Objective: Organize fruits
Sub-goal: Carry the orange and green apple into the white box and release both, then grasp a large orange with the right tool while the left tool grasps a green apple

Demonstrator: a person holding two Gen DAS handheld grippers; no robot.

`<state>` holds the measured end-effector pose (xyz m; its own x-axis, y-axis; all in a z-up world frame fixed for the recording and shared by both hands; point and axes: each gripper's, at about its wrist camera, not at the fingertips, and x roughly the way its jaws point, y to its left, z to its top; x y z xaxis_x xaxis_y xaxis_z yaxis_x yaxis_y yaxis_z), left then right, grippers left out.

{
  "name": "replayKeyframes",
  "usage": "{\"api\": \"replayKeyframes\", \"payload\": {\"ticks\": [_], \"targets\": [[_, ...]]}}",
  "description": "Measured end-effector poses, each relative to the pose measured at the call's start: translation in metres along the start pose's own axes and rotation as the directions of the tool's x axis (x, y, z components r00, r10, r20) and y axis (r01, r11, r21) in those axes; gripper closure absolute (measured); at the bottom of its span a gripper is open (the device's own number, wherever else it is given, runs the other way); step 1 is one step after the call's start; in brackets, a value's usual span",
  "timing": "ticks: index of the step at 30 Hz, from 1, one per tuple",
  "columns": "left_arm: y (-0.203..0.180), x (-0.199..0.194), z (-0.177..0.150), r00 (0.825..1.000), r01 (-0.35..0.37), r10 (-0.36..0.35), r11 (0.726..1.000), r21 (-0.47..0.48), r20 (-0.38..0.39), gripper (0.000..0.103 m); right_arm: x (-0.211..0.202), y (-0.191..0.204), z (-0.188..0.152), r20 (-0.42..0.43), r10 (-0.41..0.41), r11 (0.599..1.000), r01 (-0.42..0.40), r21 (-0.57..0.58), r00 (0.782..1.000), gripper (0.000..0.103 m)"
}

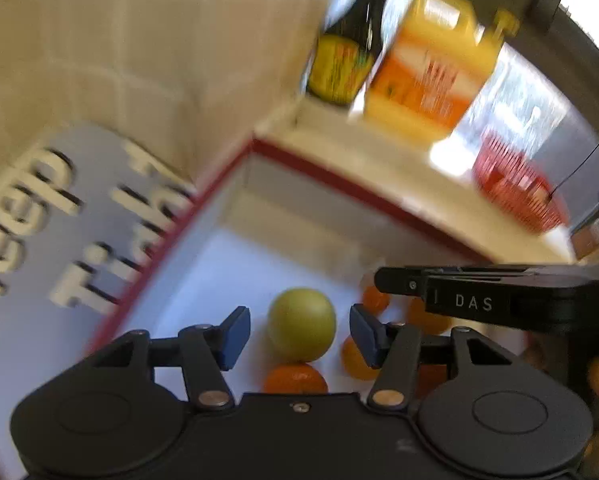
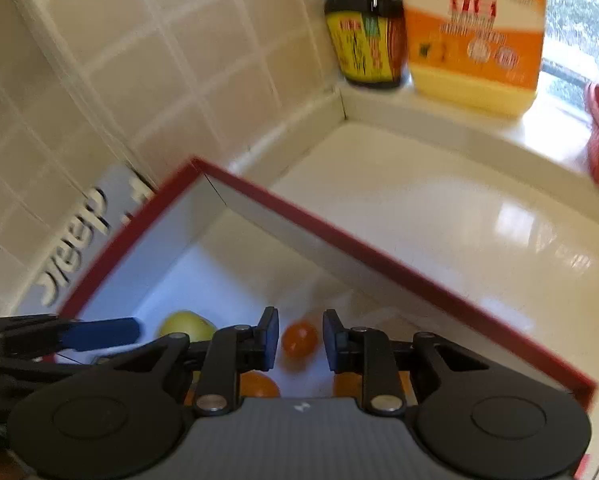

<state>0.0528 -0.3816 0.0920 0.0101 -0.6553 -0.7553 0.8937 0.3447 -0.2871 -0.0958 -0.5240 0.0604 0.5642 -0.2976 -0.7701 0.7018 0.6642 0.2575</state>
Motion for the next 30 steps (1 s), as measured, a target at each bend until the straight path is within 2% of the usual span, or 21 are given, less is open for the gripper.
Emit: {"api": "replayKeyframes", "payload": {"ticks": [2,6,10,14,17,22,26,30], "targets": [[0.006,-0.039,-0.001,0.997,0.002,-0.001,1.000,-0.017,0.075,0.028,-0.020,0.002,0.002,0.036,0.014,1.000,-0.014,-0.002,0.999,0.076],[0.021,-0.123,-0.013,0.976,-0.053,0.065,0.997,-0.061,0.206,0.027,-0.056,0.007,0.004,0.081,0.076,0.997,-0.077,0.010,0.994,0.075],[0.031,-0.194,-0.037,0.944,-0.157,0.181,0.982,-0.105,0.277,0.027,-0.091,0.027,-0.011,0.079,0.185,0.983,-0.183,-0.029,0.980,0.074],[0.035,-0.235,-0.069,0.919,-0.229,0.268,0.960,-0.161,0.289,0.028,-0.115,0.057,-0.042,0.008,0.285,0.951,-0.282,-0.124,0.958,0.073],[0.042,-0.247,-0.098,0.909,-0.264,0.314,0.942,-0.205,0.275,0.027,-0.124,0.079,-0.070,-0.064,0.314,0.925,-0.320,-0.204,0.947,0.071],[0.059,-0.237,-0.144,0.921,-0.268,0.329,0.923,-0.276,0.206,0.028,-0.125,0.107,-0.114,-0.159,0.289,0.901,-0.325,-0.289,0.944,0.066],[0.070,-0.219,-0.172,0.932,-0.285,0.335,0.912,-0.295,0.136,0.027,-0.117,0.112,-0.139,-0.241,0.286,0.895,-0.348,-0.278,0.927,0.041],[0.078,-0.200,-0.185,0.934,-0.304,0.346,0.899,-0.314,0.087,0.023,-0.107,0.113,-0.155,-0.280,0.265,0.905,-0.338,-0.259,0.923,0.037]]}}
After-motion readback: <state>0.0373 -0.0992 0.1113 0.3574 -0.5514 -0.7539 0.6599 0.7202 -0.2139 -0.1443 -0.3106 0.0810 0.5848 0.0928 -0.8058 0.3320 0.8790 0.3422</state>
